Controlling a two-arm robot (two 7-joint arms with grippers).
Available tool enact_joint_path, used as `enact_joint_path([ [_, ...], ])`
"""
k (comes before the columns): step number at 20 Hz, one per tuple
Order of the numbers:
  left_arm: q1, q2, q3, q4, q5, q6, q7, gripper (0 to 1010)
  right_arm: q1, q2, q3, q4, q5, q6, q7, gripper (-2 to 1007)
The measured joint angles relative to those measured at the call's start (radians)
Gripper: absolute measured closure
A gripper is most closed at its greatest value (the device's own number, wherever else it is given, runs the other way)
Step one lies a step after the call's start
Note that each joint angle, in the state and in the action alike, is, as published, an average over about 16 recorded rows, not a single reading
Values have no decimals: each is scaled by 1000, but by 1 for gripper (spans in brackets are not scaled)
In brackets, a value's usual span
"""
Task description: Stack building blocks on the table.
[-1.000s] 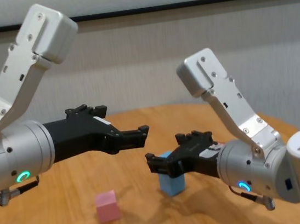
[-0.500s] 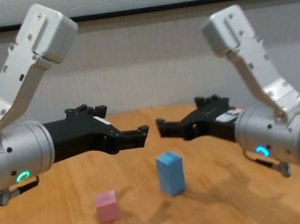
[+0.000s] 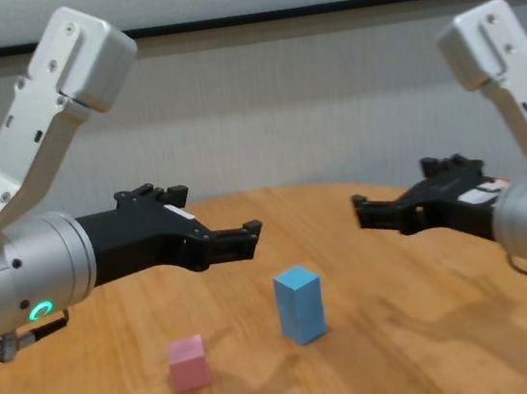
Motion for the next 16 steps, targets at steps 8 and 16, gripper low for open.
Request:
enact_joint_path([
  [8, 2, 3, -2, -6, -1, 0, 0, 8, -24, 27, 34, -9, -1, 1, 1, 0],
  [16, 40, 44, -20, -76, -13, 17, -8, 8, -31, 32, 39, -8, 2, 2, 10, 0],
])
